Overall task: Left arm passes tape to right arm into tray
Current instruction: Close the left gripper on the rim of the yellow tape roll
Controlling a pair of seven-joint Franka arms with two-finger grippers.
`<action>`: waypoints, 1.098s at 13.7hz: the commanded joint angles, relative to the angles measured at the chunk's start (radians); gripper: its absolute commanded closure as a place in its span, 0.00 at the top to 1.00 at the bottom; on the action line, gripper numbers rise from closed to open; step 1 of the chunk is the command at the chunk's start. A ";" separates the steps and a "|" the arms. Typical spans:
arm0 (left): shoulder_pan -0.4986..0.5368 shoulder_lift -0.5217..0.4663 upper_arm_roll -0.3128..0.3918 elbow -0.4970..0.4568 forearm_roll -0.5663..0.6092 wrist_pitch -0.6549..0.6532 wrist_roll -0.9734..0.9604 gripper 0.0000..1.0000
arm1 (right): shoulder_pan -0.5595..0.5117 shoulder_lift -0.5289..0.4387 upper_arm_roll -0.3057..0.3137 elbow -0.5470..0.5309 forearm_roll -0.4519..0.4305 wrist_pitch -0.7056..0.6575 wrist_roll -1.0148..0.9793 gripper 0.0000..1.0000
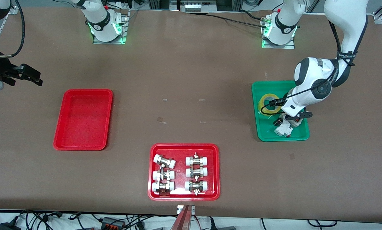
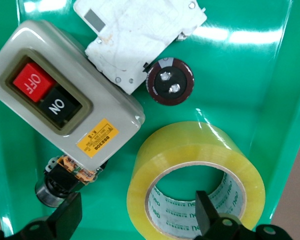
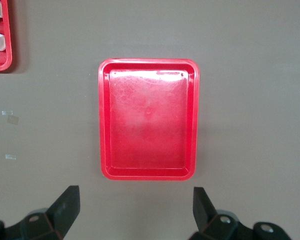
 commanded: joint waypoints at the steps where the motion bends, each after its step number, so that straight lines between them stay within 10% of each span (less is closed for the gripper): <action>1: -0.005 -0.026 0.001 -0.039 -0.005 0.025 -0.013 0.87 | -0.009 -0.008 0.011 -0.003 -0.008 -0.009 0.002 1.00; 10: -0.004 -0.028 -0.013 -0.046 -0.005 0.025 -0.065 0.01 | -0.009 -0.008 0.011 -0.003 -0.008 -0.011 0.000 1.00; 15: 0.009 -0.058 -0.018 -0.031 -0.010 0.006 -0.073 0.00 | -0.009 -0.008 0.011 -0.003 -0.008 -0.011 0.000 1.00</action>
